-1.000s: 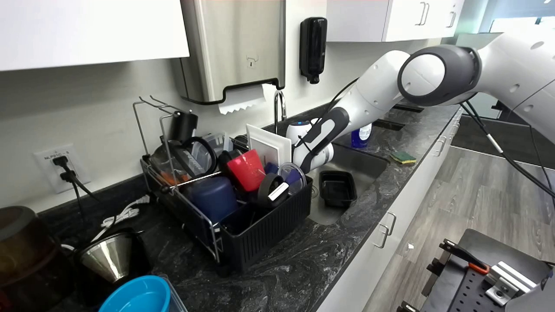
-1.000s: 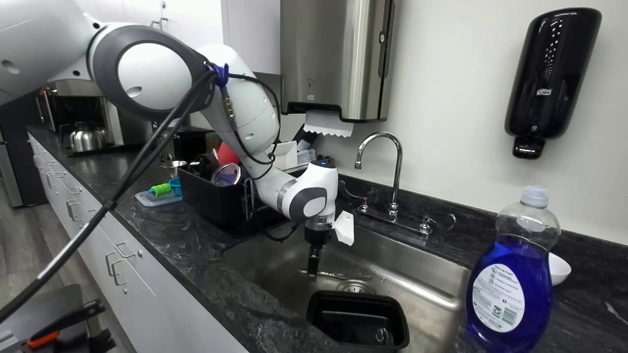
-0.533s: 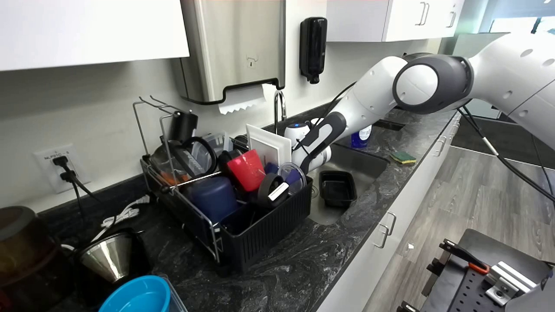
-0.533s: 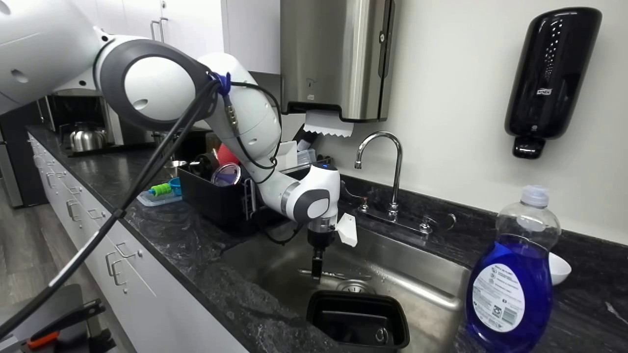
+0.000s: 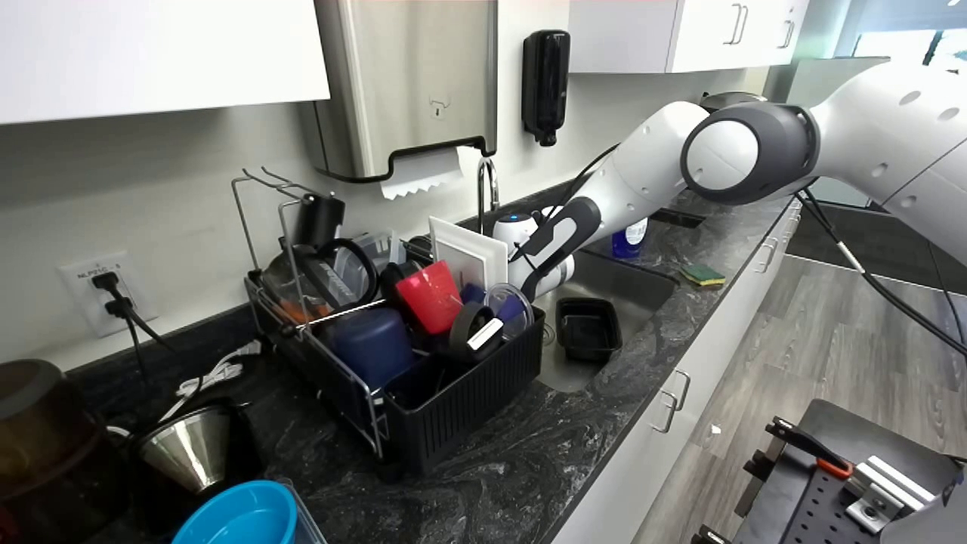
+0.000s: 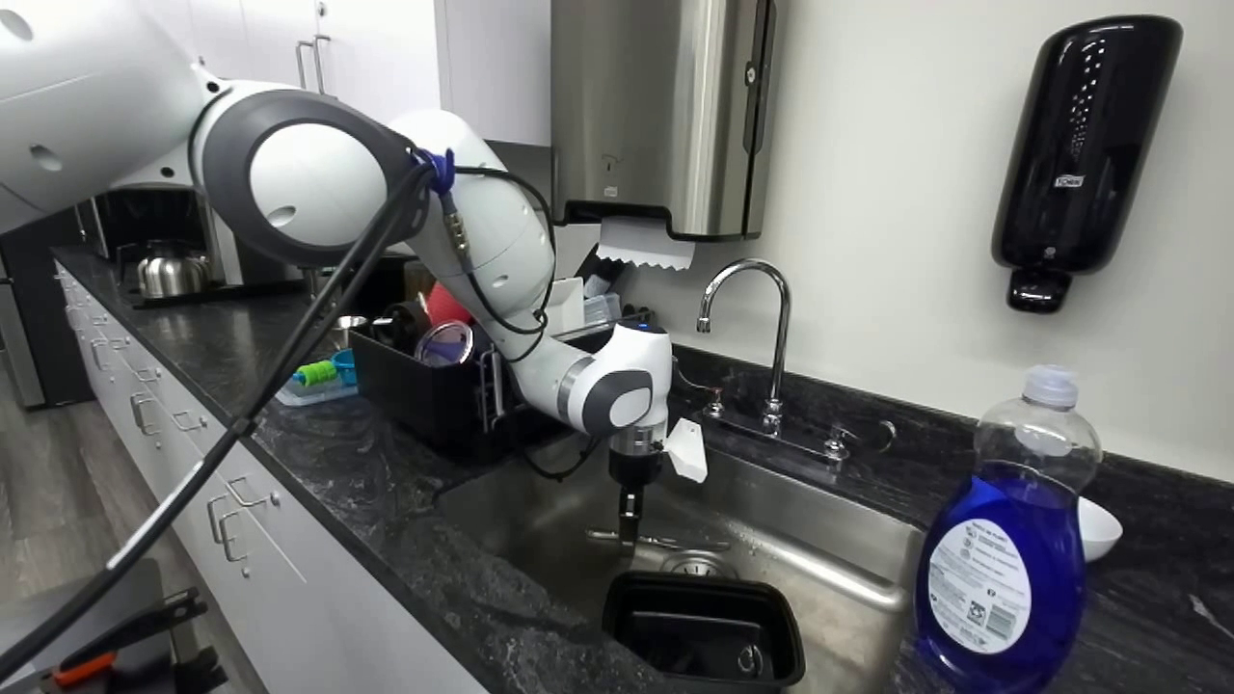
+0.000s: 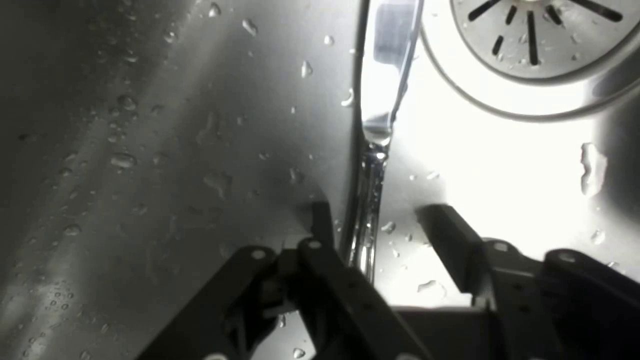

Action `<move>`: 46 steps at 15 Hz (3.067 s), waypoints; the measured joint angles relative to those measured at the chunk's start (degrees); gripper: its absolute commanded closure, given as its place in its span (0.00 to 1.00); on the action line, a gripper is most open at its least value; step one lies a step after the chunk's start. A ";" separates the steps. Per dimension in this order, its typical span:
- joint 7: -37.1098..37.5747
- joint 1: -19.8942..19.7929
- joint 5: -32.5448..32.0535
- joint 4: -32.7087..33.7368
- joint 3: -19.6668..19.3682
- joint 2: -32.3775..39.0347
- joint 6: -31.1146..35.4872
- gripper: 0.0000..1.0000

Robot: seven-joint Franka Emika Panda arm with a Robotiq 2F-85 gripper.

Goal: Pick the knife in the sink and put it in the rack

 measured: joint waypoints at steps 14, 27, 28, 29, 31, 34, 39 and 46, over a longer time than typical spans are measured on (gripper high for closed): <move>1.88 0.17 0.09 1.56 -0.40 -0.68 -0.06 0.96; 13.65 -0.84 7.44 -2.38 -0.01 -9.55 -5.61 0.96; 14.22 -1.15 8.62 -2.69 0.17 -10.05 -6.37 0.96; 14.65 -1.56 9.83 -3.04 0.41 -10.71 -7.31 0.96; 15.55 -2.37 12.17 -3.76 0.85 -11.90 -8.62 0.96; 16.15 -3.52 15.18 -4.97 1.57 -13.71 -9.77 0.96; 16.17 -5.34 19.82 -8.15 2.88 -17.28 -10.02 0.96; 15.82 -7.80 25.54 -15.98 3.60 -23.95 -10.17 0.96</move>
